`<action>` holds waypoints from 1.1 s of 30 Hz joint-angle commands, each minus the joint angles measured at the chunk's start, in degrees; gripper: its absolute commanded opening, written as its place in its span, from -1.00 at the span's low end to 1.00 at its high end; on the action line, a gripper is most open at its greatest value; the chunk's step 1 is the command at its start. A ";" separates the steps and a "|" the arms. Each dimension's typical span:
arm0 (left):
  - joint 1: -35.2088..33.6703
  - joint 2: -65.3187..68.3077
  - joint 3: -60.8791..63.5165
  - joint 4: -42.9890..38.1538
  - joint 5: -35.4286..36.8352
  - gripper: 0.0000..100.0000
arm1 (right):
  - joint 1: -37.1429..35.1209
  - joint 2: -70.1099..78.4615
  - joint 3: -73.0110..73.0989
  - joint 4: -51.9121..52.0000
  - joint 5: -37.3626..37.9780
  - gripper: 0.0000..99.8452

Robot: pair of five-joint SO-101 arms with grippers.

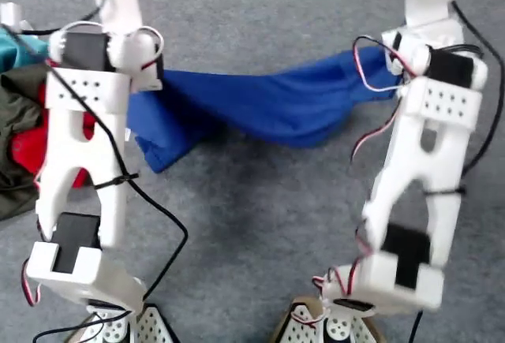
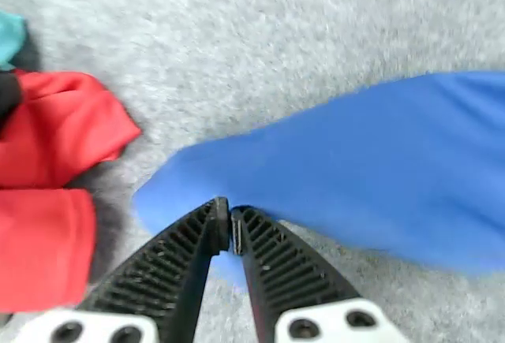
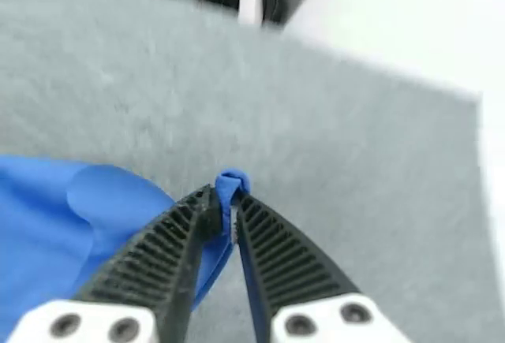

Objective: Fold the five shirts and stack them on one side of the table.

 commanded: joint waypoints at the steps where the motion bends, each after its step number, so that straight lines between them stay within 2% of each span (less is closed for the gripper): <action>1: -1.23 -0.84 -11.25 6.24 -1.23 -0.96 | -1.63 -13.23 -3.91 2.29 1.32 -1.00; 5: -3.08 -3.82 -17.67 6.86 -4.13 -0.96 | -1.19 -23.87 -4.18 3.87 1.32 -1.00; 13: -5.63 -22.20 -17.14 6.86 -4.40 -0.96 | -1.54 -41.27 -5.05 2.02 3.60 -1.00; 19: -6.15 -36.09 -17.49 6.59 -4.40 -0.96 | -1.54 -45.14 -12.97 1.85 3.34 -1.00; 24: -6.07 -40.22 -16.53 4.57 -4.40 -0.96 | -1.54 -44.88 -20.53 1.49 3.34 -1.00; 29: -6.07 -35.03 -5.36 2.90 -4.40 -0.96 | -1.63 -41.01 -19.47 -0.88 1.32 -1.00; 33: -6.07 -29.58 10.55 -7.30 -4.04 -0.96 | -6.02 -34.42 -15.78 -0.53 1.76 -1.00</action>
